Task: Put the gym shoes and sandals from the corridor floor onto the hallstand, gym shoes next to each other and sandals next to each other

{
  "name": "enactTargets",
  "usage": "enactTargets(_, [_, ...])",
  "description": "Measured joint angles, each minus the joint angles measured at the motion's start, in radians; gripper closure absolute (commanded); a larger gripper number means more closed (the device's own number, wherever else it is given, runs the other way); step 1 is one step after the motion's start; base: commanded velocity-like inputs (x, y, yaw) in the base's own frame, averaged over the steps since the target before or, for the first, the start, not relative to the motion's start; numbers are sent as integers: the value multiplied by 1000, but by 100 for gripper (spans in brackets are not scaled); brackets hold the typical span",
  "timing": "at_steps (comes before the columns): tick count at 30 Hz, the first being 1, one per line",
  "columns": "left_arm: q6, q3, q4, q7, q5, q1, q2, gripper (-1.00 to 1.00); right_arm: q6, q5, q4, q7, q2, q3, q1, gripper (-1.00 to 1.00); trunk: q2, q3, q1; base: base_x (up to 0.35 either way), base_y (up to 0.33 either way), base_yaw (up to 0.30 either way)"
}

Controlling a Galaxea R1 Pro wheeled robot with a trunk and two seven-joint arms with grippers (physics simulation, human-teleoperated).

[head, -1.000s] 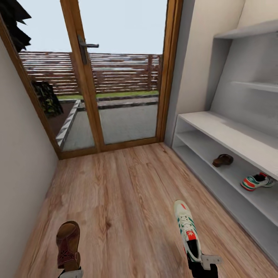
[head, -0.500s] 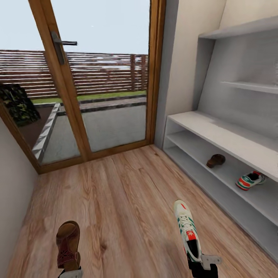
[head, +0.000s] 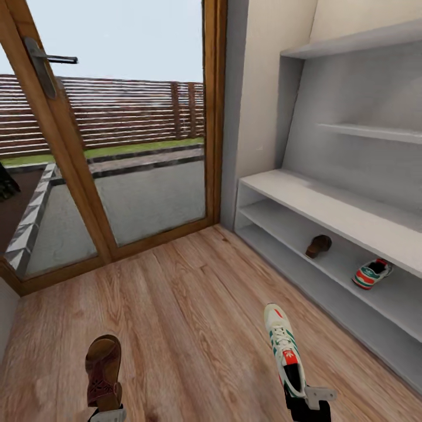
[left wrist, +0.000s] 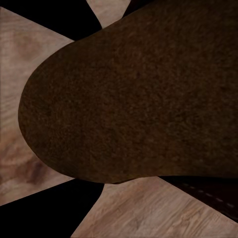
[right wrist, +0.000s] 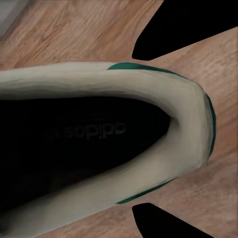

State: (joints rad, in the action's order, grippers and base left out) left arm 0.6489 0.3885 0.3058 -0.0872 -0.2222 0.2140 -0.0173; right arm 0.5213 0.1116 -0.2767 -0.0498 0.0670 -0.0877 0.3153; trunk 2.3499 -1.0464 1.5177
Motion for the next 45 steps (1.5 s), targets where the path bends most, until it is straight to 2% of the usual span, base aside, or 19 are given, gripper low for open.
enactTargets(22, [0,0,0,0,1,0,0,100,1,1,0,-3,1,1,0,100,0,0,0,292,223,-23])
enactTargets(45, [0,0,-3,1,1,0,2,100,0,3,0,-2,1,1,0,100,0,7,0,225,250,-271])
